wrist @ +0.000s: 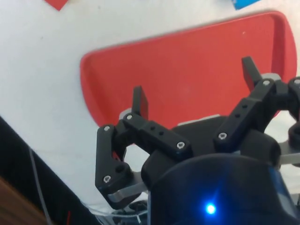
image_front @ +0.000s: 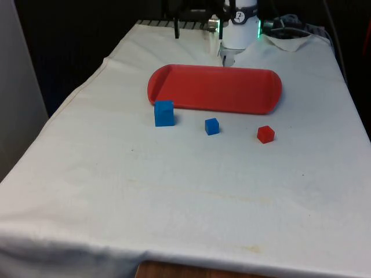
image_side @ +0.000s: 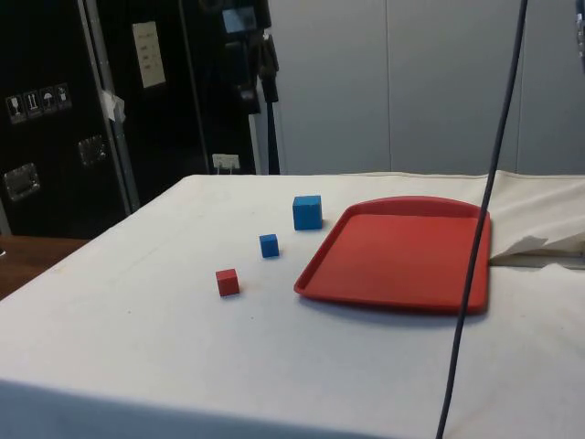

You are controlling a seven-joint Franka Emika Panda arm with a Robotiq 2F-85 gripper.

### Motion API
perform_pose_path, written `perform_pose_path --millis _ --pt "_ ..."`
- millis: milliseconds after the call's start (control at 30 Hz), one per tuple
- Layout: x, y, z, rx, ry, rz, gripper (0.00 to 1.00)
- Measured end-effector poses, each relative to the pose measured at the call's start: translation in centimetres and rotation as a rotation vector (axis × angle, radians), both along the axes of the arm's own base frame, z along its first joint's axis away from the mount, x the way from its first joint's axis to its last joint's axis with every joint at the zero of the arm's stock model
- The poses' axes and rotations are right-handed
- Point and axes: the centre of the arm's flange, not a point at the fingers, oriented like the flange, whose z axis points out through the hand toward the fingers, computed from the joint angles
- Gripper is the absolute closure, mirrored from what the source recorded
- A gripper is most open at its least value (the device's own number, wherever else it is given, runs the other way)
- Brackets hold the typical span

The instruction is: Pick up the largest block and place it onto the tray.

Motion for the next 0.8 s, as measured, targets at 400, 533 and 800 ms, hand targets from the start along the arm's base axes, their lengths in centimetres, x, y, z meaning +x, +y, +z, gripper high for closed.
perform_pose_path --millis 400,533,800 --pt "-0.1 -3.2 -4.6 -0.005 0.035 0.003 0.0" --pt "-0.1 -3.8 -5.5 -0.009 0.042 0.004 0.0" --pt "-0.1 -5.9 -8.3 -0.016 0.054 0.011 0.0"
